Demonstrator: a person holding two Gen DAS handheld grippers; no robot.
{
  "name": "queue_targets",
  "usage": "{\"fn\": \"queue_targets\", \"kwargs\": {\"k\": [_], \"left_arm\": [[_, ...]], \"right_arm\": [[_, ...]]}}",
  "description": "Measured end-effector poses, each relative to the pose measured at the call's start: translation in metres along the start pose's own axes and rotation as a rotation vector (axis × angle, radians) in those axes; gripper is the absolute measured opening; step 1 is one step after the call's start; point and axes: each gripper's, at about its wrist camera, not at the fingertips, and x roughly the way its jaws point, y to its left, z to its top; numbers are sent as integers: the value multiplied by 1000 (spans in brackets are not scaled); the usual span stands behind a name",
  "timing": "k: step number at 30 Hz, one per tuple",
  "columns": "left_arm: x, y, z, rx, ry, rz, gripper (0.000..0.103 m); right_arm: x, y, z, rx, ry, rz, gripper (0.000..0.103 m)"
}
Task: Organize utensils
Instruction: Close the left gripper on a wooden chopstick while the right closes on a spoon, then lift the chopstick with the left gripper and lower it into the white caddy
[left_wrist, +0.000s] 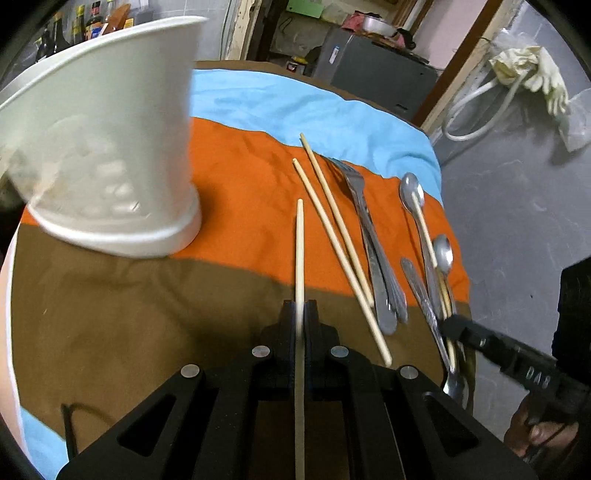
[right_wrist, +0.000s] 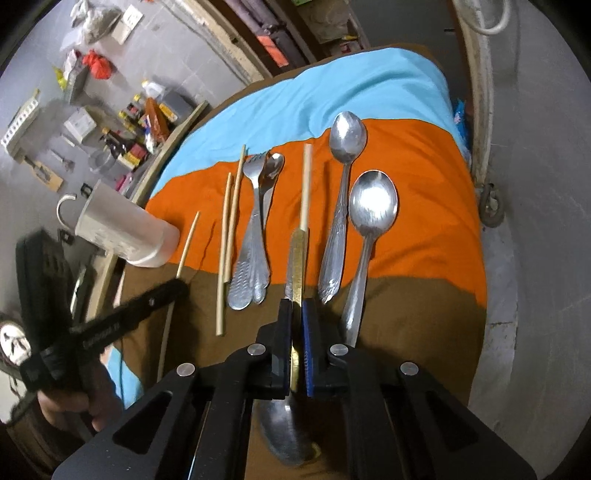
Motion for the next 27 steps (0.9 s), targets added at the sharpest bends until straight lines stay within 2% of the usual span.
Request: {"fn": "queue_targets", "kwargs": {"k": [8,12,18,24,27], "left_arm": [[-18,16,-8,12,42,-63,2],[-29,25,-11,27,31,-86,2],[-53,37,-11,47,-65,-158,2],[-89,38,-12,106,-200,-253,2],[-105,37,-11,129,-261,-266,2]], "right_arm": [[-4,27,-23,45,-15,-40,3],[-7,47,-32,47,-60,-41,3],[-17,81,-44,-18,-158,-8,1],[-25,102,-53,-38,-262,29,0],[-30,114,-53,-53,-314,40,0]]}}
